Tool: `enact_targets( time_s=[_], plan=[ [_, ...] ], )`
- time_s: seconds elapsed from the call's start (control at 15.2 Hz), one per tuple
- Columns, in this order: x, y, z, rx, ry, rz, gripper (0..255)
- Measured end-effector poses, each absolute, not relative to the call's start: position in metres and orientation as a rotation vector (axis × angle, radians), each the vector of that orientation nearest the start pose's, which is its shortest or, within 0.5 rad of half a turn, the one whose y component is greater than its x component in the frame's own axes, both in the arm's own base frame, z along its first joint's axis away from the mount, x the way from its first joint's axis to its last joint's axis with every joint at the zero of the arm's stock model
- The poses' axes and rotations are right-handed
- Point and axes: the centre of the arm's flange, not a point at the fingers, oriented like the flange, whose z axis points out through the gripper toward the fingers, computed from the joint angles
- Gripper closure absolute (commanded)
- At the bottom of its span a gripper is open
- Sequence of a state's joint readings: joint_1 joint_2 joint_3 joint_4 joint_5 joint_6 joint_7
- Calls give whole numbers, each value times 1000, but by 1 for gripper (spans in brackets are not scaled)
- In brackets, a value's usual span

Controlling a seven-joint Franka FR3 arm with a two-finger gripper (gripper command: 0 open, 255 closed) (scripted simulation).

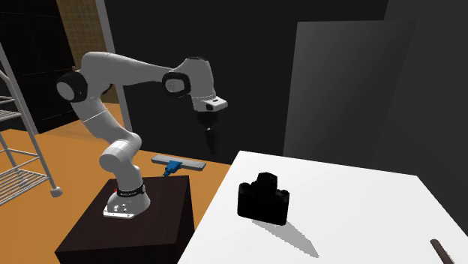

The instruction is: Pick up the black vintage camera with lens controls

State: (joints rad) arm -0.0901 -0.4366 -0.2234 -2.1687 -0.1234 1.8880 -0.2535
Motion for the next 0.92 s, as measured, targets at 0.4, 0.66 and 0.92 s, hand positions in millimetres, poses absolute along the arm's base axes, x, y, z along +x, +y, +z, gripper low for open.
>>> enact_targets(
  time_s=[0.4,0.66,0.92],
  plan=[
    [452,-227,570,-3178,121,-235,0],
    [478,-276,565,-3163,184,-247,0],
    [504,-320,559,-3146,246,-259,0]
  ],
)
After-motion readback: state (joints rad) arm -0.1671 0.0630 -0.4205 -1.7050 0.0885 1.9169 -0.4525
